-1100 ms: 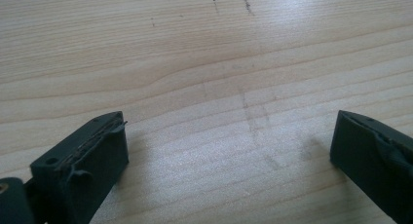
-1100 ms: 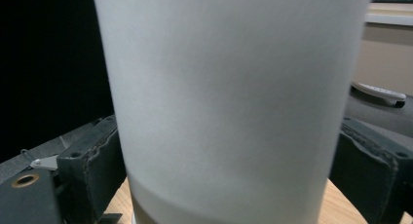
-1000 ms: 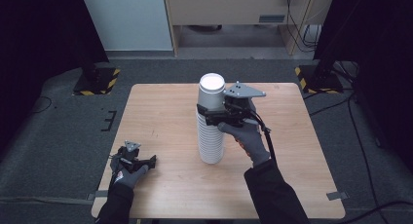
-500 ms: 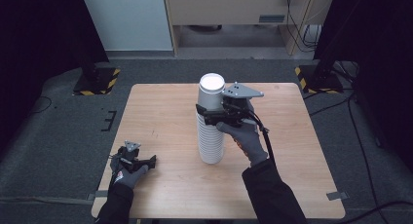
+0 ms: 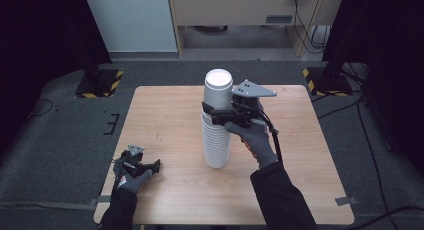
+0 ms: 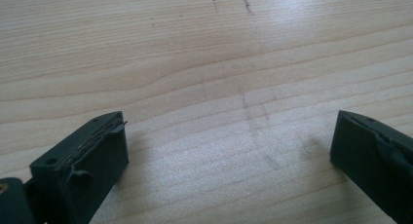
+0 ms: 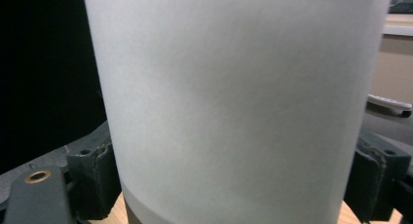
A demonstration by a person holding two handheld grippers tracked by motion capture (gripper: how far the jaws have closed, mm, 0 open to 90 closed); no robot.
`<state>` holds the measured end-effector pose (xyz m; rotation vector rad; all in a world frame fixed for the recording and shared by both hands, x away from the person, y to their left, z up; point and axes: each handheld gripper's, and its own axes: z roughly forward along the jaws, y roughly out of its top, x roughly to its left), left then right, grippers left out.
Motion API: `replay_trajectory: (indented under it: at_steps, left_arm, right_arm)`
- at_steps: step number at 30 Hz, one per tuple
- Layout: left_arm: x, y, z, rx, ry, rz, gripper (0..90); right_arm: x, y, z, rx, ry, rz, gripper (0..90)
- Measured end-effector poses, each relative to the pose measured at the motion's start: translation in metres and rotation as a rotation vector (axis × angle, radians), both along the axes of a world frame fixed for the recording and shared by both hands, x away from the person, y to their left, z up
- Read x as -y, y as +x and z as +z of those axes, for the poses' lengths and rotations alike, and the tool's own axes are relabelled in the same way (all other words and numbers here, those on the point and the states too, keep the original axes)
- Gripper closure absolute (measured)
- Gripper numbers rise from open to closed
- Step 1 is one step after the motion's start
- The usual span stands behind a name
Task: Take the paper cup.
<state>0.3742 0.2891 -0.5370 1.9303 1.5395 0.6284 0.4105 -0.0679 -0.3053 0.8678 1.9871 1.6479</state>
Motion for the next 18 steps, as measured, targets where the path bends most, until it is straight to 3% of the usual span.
replay_trajectory:
  at_steps: [6,18]
  left_arm:
    - [0.0,0.0,0.0,0.0,0.0,0.0,0.0]
    - [0.0,0.0,0.0,0.002,-0.002,0.001,0.0]
  right_arm:
    - [-0.001,0.0,0.004,0.017,-0.005,-0.002,13.2]
    - [0.005,-0.003,0.024,0.053,0.048,-0.005,13.3]
